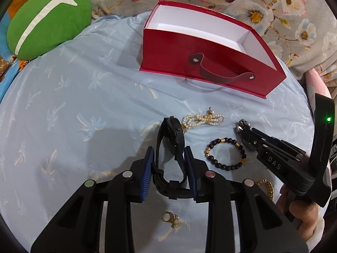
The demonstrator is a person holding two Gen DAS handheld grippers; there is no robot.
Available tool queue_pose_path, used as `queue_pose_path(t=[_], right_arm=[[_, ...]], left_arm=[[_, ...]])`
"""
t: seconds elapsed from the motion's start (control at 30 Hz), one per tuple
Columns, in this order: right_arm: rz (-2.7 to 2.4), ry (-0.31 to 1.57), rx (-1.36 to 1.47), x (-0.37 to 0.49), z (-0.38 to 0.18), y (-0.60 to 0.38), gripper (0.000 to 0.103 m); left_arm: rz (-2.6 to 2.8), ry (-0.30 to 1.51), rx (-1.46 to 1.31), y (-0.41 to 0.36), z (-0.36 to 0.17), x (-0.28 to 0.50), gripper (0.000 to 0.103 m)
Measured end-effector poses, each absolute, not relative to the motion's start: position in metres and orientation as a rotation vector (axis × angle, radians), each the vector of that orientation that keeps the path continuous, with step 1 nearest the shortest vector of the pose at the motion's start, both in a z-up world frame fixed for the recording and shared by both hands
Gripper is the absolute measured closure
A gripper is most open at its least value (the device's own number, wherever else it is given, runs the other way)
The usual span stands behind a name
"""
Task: Organize jewelry
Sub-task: 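Close left tool on the black watch while right tool grasps the silver chain watch, then lift both watches and carry them over the red box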
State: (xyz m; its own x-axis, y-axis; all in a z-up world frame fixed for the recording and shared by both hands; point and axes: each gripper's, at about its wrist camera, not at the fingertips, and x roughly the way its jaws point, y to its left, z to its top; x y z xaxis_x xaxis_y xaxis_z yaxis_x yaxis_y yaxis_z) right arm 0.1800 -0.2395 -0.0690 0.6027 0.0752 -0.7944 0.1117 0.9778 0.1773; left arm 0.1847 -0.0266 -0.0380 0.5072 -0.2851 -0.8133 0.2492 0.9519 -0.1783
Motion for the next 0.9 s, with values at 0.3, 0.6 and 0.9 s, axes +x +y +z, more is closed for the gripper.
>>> queue_pose_path(t=[0.3,0.6,0.9], right_arm=[[-0.029,0.871,0.221,0.168,-0.055,-0.243,0.093],[-0.043,0.791,0.228,0.153,-0.020,-0.254,0.093],[-0.061,0.784,0.251,0.143,-0.018,-0.261,0.093]], left_arm=[[-0.319,0.932,-0.033,-0.022,-0.018,0.180,0.081],[-0.327,0.875,-0.023,-0.021,0.011,0.174,0.103],[-0.378,0.966,0.005,-0.024,-0.007,0.159,0.096]])
